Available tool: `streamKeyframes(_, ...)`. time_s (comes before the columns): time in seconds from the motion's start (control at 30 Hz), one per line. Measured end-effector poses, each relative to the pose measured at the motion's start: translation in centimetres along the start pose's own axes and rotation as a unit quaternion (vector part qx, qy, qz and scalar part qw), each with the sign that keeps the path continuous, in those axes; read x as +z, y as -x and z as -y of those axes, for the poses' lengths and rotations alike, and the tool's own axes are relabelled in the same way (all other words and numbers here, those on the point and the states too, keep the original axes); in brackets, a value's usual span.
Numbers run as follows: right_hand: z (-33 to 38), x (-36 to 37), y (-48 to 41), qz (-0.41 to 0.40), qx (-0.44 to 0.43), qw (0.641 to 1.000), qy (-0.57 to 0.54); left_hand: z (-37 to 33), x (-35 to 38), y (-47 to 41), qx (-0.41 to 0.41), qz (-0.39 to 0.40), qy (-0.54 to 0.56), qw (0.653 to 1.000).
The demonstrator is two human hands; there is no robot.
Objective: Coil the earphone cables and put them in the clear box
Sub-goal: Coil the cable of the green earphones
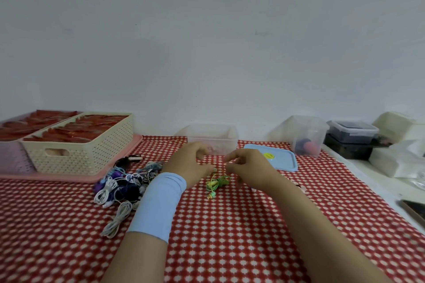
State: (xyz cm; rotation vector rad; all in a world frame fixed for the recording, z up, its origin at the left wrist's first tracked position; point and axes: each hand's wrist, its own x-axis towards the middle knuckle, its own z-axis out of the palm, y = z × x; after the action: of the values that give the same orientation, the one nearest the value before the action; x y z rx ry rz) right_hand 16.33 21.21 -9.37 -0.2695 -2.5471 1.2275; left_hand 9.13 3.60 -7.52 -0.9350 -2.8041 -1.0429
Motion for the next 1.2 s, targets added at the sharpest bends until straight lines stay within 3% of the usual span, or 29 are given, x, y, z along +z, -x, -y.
streamKeyframes(0.17, -0.1, -0.3, 1.2, 0.002, 0.020, 0.996, -0.086, -1.0, 0.3, 1.1, -0.027, 0.156, -0.109, 0.981)
streamKeyframes(0.4, -0.6, -0.9, 1.7, -0.008, 0.030, 0.990, -0.137, -0.6, 0.8, 0.8, -0.004, 0.121, -0.114, 0.986)
streamKeyframes(0.57, -0.5, -1.2, 1.6, -0.003, 0.043, 0.983, -0.176, -1.2, 0.9, 0.7, 0.017, 0.017, -0.021, 0.999)
streamKeyframes(0.63, -0.5, -1.2, 1.5, 0.000, 0.049, 0.978, -0.204, -1.6, 1.1, 0.6, 0.017, -0.017, 0.080, 0.997)
streamKeyframes(0.77, -0.3, -1.4, 1.4, 0.030, 0.058, 0.954, -0.294, -1.8, 1.7, 0.5, 0.008, -0.013, 0.309, 0.951)
streamKeyframes(0.87, -0.3, -1.6, 1.4, 0.039, 0.064, 0.947, -0.313, -1.7, 2.4, 0.4, -0.025, -0.010, 0.416, 0.909)
streamKeyframes(1.03, -0.1, -1.7, 1.5, 0.044, 0.069, 0.934, -0.347, -1.8, 2.7, 0.1, -0.084, -0.030, 0.498, 0.863)
streamKeyframes(1.2, -0.1, -1.5, 1.4, 0.066, 0.049, 0.932, -0.354, -2.4, 3.5, 0.4, -0.066, -0.042, 0.460, 0.884)
